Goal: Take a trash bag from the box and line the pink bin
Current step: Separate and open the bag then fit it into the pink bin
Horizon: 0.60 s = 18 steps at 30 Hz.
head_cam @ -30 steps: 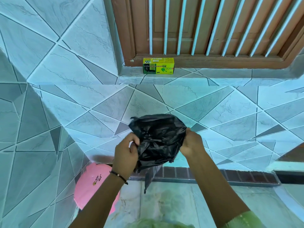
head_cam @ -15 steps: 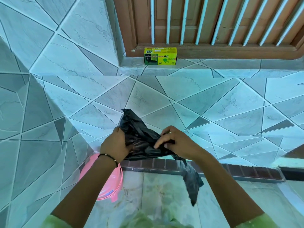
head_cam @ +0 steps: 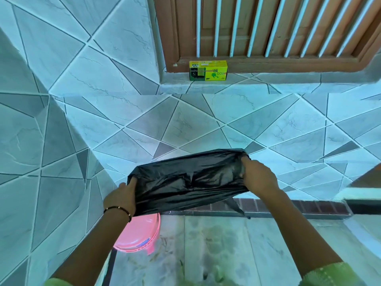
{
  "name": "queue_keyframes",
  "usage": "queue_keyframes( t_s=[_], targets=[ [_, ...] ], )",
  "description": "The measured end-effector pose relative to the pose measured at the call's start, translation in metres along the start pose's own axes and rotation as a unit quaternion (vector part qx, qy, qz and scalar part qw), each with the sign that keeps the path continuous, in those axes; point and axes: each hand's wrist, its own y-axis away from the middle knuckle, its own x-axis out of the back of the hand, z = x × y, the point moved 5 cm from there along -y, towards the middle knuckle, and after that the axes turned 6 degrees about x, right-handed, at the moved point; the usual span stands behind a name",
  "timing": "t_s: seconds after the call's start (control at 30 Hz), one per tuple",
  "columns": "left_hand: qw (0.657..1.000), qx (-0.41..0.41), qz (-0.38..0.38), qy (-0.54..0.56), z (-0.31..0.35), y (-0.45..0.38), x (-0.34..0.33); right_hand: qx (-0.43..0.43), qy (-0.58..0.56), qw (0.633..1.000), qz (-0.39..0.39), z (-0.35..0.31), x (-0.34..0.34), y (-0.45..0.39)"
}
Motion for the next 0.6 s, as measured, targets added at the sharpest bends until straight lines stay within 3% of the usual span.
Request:
queue_keyframes(
  t_s=[0.07, 0.13, 0.23, 0.33, 0.4, 0.53, 0.6],
  targets=[
    [0.999, -0.007, 0.005, 0.044, -0.017, 0.005, -0.001, -0.005, -0.009, 1.000, -0.003, -0.018, -0.008, 0.009],
    [0.986, 0.002, 0.011, 0.167, -0.031, 0.011, -0.003, -0.012, -0.039, 0.999, -0.001, -0.037, -0.014, 0.019],
    [0.937, 0.020, 0.023, 0.349, -0.046, 0.018, -0.007, 0.010, -0.091, 0.996, -0.010, -0.068, -0.022, 0.034],
    [0.890, 0.058, 0.040, 0.451, -0.058, 0.026, -0.012, 0.027, -0.115, 0.991, -0.060, -0.087, -0.033, 0.047],
    [0.875, 0.087, 0.049, 0.474, -0.068, 0.031, -0.012, 0.001, -0.088, 0.992, -0.086, -0.088, -0.037, 0.057],
    [0.904, 0.108, 0.042, 0.412, -0.084, 0.035, -0.013, -0.047, 0.000, 0.997, -0.067, -0.068, -0.038, 0.073],
    [0.896, 0.097, 0.076, 0.426, -0.089, 0.038, -0.010, -0.077, 0.017, 0.995, -0.062, -0.056, -0.037, 0.078]
  ],
)
